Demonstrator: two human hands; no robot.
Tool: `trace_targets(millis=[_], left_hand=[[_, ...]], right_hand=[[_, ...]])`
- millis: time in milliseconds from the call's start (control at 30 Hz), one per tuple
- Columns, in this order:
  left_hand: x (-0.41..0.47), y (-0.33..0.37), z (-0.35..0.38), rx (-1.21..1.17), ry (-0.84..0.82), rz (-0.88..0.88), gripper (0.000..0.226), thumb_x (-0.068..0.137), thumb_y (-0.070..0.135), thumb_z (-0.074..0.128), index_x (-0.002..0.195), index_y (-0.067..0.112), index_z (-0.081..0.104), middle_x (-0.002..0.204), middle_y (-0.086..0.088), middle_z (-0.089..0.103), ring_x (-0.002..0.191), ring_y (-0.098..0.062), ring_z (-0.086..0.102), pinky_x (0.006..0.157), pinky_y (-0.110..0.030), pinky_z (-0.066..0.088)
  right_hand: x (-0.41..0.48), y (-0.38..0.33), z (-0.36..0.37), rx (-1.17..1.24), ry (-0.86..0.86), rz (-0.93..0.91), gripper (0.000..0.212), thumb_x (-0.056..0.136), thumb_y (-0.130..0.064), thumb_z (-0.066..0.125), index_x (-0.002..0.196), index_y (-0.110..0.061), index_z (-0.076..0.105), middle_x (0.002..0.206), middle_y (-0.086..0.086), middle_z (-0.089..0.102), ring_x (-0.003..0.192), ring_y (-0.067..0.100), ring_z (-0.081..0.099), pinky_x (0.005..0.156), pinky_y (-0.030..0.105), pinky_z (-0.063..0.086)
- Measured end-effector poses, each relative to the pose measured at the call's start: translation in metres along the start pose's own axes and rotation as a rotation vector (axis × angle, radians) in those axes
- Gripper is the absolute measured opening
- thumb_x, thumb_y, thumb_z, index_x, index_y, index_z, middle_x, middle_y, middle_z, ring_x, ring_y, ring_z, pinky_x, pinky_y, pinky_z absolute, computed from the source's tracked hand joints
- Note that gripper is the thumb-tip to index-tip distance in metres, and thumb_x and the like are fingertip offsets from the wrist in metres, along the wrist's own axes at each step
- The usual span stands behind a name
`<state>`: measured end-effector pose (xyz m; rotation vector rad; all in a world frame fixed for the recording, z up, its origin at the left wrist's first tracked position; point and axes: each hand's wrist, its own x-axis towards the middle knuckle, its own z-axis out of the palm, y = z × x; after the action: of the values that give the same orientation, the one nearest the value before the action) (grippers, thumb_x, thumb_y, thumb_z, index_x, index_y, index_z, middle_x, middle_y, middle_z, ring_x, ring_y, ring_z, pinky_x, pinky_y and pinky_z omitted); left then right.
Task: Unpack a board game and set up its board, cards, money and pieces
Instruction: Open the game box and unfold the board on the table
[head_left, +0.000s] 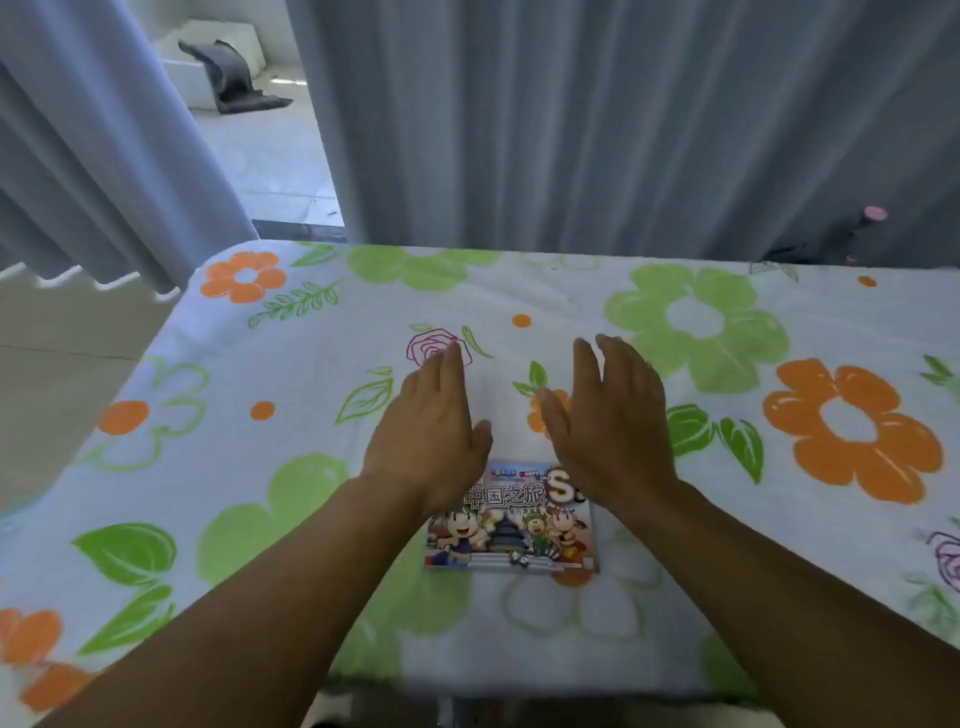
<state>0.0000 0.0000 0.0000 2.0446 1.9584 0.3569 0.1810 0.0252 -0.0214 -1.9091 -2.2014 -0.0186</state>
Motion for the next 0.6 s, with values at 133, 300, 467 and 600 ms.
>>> trace_targets(millis=[133, 300, 467, 600], left_hand=[[-0.037, 0.002, 0.027, -0.057, -0.219, -0.013, 0.094, 0.084, 0.038, 0.064, 0.157, 0.014, 0.009, 0.164, -0.008, 0.007, 0.151, -0.026, 0.006, 0.123, -0.038, 0.014], [-0.04, -0.003, 0.049, 0.088, -0.378, 0.043, 0.112, 0.077, 0.057, 0.069, 0.157, 0.026, -0.003, 0.165, -0.005, -0.011, 0.151, -0.027, -0.017, 0.121, -0.056, 0.002], [-0.025, 0.003, 0.06, 0.172, -0.478, 0.098, 0.133, 0.065, 0.063, 0.079, 0.156, 0.027, -0.01, 0.165, -0.004, -0.014, 0.15, -0.029, -0.019, 0.116, -0.066, -0.005], [-0.021, 0.011, 0.072, 0.261, -0.538, 0.15, 0.137, 0.062, 0.066, 0.079, 0.157, 0.024, -0.011, 0.165, -0.007, -0.012, 0.151, -0.03, -0.016, 0.115, -0.068, -0.007]], right_hand=[[-0.037, 0.008, 0.009, 0.029, -0.096, 0.074, 0.058, 0.095, -0.048, 0.039, 0.129, -0.004, 0.056, 0.13, 0.023, 0.056, 0.121, 0.041, 0.051, 0.099, 0.053, 0.045], [-0.057, 0.014, 0.011, 0.126, -0.293, 0.187, 0.046, 0.101, -0.043, 0.042, 0.139, -0.015, 0.045, 0.13, 0.008, 0.051, 0.119, 0.026, 0.05, 0.092, 0.039, 0.046], [-0.068, 0.026, 0.023, 0.267, -0.375, 0.311, 0.031, 0.099, -0.033, 0.048, 0.124, -0.015, 0.053, 0.121, 0.007, 0.054, 0.106, 0.025, 0.057, 0.084, 0.037, 0.049], [-0.068, 0.032, 0.032, 0.295, -0.398, 0.34, 0.017, 0.096, -0.032, 0.05, 0.096, -0.017, 0.058, 0.1, 0.004, 0.06, 0.086, 0.023, 0.059, 0.074, 0.037, 0.05]])
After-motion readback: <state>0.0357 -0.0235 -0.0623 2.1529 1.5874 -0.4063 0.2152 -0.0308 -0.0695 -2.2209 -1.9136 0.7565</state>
